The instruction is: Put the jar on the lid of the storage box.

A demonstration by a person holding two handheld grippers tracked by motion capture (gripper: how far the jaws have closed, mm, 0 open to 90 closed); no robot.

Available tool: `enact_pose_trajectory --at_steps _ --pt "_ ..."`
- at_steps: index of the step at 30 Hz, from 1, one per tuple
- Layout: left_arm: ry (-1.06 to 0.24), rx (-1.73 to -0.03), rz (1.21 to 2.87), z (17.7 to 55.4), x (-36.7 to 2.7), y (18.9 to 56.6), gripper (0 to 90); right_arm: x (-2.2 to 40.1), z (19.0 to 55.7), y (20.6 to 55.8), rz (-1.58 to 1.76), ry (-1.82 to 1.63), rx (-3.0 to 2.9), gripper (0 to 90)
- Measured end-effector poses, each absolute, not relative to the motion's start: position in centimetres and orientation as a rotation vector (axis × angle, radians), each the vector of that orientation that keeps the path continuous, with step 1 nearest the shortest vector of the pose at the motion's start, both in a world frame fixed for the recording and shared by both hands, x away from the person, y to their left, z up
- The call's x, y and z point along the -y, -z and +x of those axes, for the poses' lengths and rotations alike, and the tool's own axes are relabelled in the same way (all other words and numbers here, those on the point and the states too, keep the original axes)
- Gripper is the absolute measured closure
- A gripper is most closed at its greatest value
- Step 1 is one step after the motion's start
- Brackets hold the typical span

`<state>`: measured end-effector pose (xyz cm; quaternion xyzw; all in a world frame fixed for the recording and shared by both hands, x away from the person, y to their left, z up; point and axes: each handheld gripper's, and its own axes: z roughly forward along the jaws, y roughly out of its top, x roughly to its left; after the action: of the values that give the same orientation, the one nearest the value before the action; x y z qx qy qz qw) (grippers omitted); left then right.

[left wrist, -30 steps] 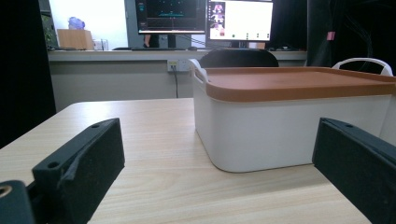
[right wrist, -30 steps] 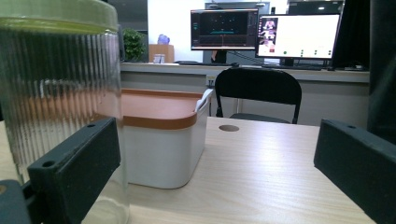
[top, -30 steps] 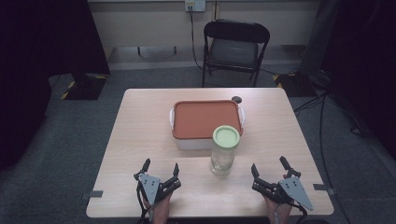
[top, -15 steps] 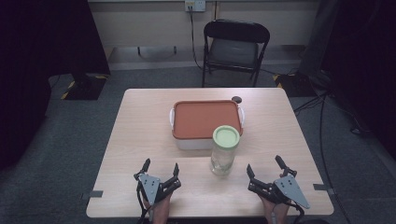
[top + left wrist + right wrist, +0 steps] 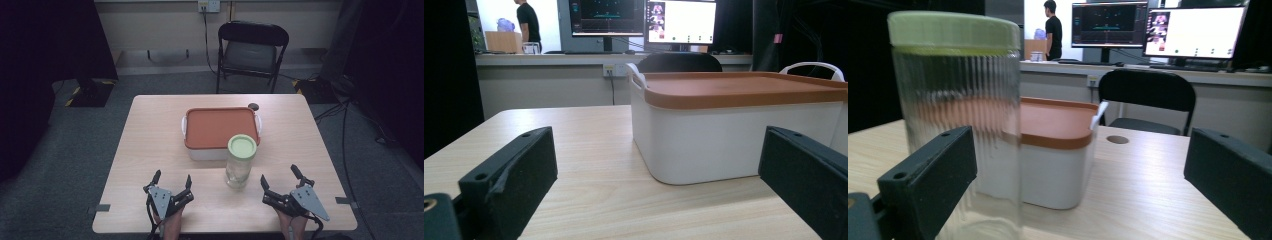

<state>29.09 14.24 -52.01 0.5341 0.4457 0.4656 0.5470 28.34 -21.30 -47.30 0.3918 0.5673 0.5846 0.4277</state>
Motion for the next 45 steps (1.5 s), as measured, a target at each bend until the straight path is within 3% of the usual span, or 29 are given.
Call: enact_pose_trajectory --at_steps 45 --pt "-1.1 -1.053 1.267 29.1 -14.2 52.0 1.8 16.7 29.4 44.4 0.903 -1.548 -1.508 0.0"
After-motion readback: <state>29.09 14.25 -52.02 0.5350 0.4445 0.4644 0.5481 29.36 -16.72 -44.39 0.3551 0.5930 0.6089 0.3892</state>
